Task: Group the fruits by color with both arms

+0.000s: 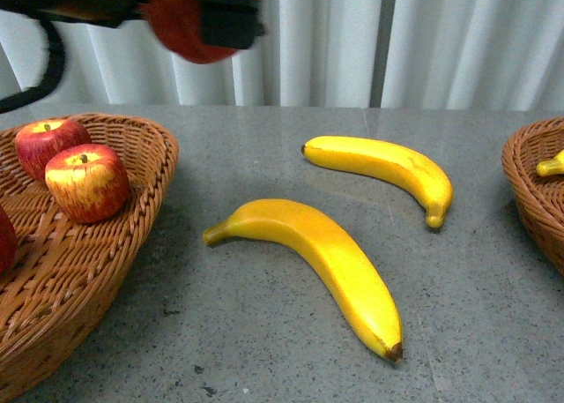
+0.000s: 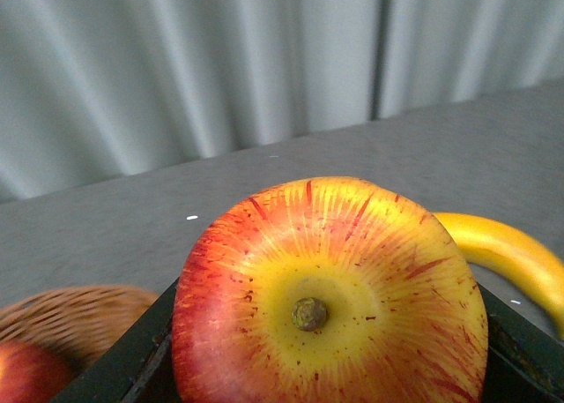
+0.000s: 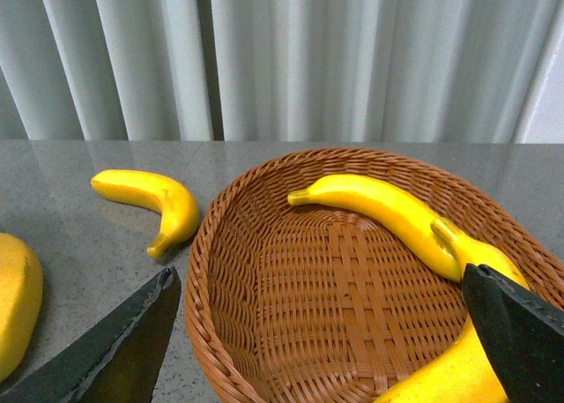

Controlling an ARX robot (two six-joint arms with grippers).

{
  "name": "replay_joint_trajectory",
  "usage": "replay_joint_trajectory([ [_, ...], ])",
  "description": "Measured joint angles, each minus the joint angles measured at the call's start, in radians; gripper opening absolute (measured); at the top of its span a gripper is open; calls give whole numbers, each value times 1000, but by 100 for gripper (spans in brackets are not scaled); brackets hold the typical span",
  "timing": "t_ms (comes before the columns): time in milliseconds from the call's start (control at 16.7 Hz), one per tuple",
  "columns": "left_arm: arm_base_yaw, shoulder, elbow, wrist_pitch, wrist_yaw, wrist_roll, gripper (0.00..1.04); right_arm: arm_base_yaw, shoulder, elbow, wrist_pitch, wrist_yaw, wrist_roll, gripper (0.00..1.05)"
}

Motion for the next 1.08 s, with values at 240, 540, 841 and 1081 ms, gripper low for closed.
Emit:
replay_joint_trajectory([
  [240, 70, -192, -178, 2, -81, -114, 71, 0, 0, 0, 0, 0, 0, 98],
  [540, 127, -196, -330, 28, -106, -204, 71, 0, 0, 0, 0, 0, 0, 98],
  [841, 333, -117, -338, 30, 150, -291, 97, 0, 0, 0, 0, 0, 0, 98],
  [1081, 166, -259, -422, 38, 95, -303, 98, 0, 0, 0, 2, -5, 0, 98],
])
